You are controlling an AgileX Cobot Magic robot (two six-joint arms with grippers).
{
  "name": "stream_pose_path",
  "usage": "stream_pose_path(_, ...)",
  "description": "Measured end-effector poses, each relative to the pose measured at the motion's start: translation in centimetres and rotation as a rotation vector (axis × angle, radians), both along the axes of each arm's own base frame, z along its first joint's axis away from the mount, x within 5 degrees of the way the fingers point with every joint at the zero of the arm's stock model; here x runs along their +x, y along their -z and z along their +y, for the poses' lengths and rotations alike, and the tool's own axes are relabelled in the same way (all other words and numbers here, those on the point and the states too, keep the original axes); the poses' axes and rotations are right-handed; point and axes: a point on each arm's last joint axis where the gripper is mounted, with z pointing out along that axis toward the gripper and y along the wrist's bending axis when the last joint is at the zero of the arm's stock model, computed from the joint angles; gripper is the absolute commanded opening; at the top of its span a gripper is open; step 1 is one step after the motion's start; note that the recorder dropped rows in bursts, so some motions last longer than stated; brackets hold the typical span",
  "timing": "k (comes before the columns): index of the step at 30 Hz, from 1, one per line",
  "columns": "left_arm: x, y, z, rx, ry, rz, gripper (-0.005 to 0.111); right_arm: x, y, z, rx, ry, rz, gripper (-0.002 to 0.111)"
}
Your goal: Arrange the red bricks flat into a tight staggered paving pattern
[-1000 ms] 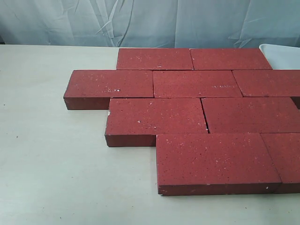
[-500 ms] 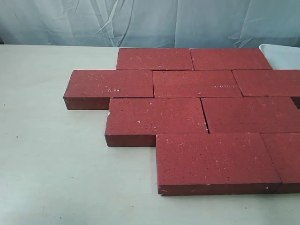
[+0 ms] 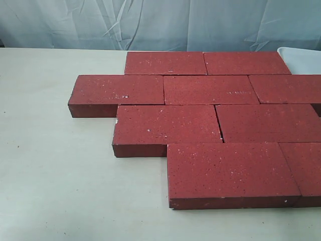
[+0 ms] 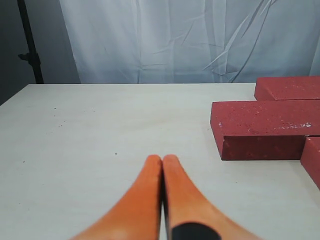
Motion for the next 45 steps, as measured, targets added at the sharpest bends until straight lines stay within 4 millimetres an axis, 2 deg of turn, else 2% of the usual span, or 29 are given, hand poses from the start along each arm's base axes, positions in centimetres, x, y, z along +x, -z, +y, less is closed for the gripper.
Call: stream_pose_path(45,0.0,0.02,-0.11,0.038,0.018,0.002,0.0,0.0,0.0,0.04,0.011,-0.001,0.001,-0.001)
